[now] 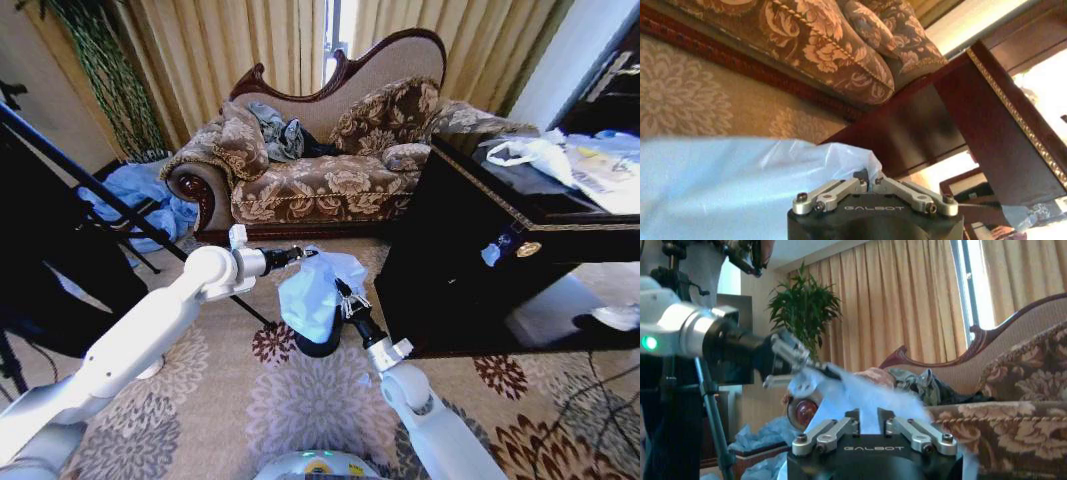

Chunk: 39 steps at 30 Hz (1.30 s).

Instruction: Place a garbage bag over the trash bin.

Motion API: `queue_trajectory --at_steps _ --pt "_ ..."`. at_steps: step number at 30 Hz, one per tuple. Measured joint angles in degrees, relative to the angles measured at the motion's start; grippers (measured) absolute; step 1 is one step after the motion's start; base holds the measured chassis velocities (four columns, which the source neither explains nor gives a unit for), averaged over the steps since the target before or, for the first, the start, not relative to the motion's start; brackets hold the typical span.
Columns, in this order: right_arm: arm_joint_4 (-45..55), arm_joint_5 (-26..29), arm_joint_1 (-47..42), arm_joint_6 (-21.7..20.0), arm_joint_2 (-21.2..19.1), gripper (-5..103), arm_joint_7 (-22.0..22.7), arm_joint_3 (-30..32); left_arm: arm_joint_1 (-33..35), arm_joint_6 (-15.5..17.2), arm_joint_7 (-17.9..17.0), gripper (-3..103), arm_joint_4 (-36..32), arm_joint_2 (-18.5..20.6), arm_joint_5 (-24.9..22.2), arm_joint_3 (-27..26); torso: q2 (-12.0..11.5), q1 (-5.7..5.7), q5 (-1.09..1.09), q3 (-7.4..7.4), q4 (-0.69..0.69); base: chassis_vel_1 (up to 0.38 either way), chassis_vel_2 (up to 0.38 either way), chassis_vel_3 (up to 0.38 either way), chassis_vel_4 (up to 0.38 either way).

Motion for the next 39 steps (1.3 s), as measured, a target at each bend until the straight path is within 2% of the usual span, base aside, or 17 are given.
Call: queue_trajectory --at_steps 2,5,7,8,10,11,13,15,16,28,34,36,39 --pt "0.7 0.6 0.2 -0.5 -0.8 19 0.1 0.4 0.2 0.0 0.0 0 -0.1 0.0 0.2 0.0 0.0 0.0 -0.01 0.0 0.0 0.0 0.0 0.0 0.0" --pt "1.0 1.0 1.1 -0.7 -1.2 37 0.2 0.5 0.4 -0.1 0.0 0 -0.4 -0.4 0.3 0.1 0.0 0.0 -0.01 0.0 0.02 0.0 0.0 0.0 0.0" --pt "1.0 1.0 1.0 -0.7 -1.0 37 0.2 0.4 0.3 -0.1 0.0 0 -0.5 -0.4 0.3 0.1 0.0 0.0 -0.01 0.0 0.02 0.0 0.0 0.0 0.0" --pt "1.0 0.8 0.3 -0.5 -0.5 27 0.2 0.2 0.2 -0.2 -0.1 0 -0.6 -0.5 0.3 0.3 0.0 0.01 0.0 0.0 0.02 0.0 0.0 0.0 0.0" --pt "1.3 -0.2 -1.4 0.2 0.4 16 0.1 0.1 0.2 -0.3 -0.3 0 -0.6 -0.5 0.3 0.6 0.0 0.01 0.0 0.0 0.01 0.0 0.0 0.0 0.0" --pt "1.3 -0.2 -1.4 0.2 0.4 16 0.1 0.1 0.2 -0.3 -0.3 0 -0.6 -0.5 0.3 0.6 0.0 0.01 0.0 0.0 0.01 0.0 0.0 0.0 0.0" --pt "2.4 -0.7 -3.9 0.9 1.1 5 0.1 0.7 0.2 -0.4 -0.6 0 -0.4 -0.6 0.4 1.0 0.0 0.01 0.0 0.0 0.01 0.0 0.0 0.0 0.0" --pt "3.0 -0.7 -4.7 1.1 1.1 5 0.1 1.1 0.2 -0.5 -0.9 0 -0.3 -0.8 0.4 1.2 0.0 0.01 -0.01 0.0 0.01 0.0 0.0 0.0 0.0" --pt "3.6 -0.7 -5.7 1.3 1.1 2 0.1 1.6 0.2 -0.8 -1.2 0 0.0 -1.0 0.6 1.3 0.0 0.01 -0.02 0.0 0.0 0.0 0.0 0.0 0.0" --pt "5.7 -1.1 -9.7 3.2 2.6 0 -1.9 1.2 -3.6 -3.7 -2.7 0 3.2 -4.2 1.5 3.6 0.0 0.01 -0.01 0.0 0.0 0.0 0.0 0.0 0.0" --pt "2.3 -2.1 -7.1 3.7 4.7 0 -2.5 -0.2 -4.7 -3.4 -2.5 0 4.0 -4.6 1.0 4.4 0.0 0.01 -0.01 0.0 0.0 0.0 0.0 0.0 0.0" --pt "-1.2 -2.0 -3.8 3.8 6.6 0 -3.8 0.9 -4.8 -2.4 -2.4 0 4.0 -4.5 0.8 4.7 0.0 0.01 -0.01 0.0 0.01 0.0 0.0 0.0 0.0" --pt "-3.3 -1.4 -1.3 3.8 7.3 0 -3.9 1.7 -4.8 -1.7 -2.2 0 3.4 -4.2 0.3 4.8 0.0 0.01 0.0 0.0 0.02 0.0 0.0 0.0 0.0"
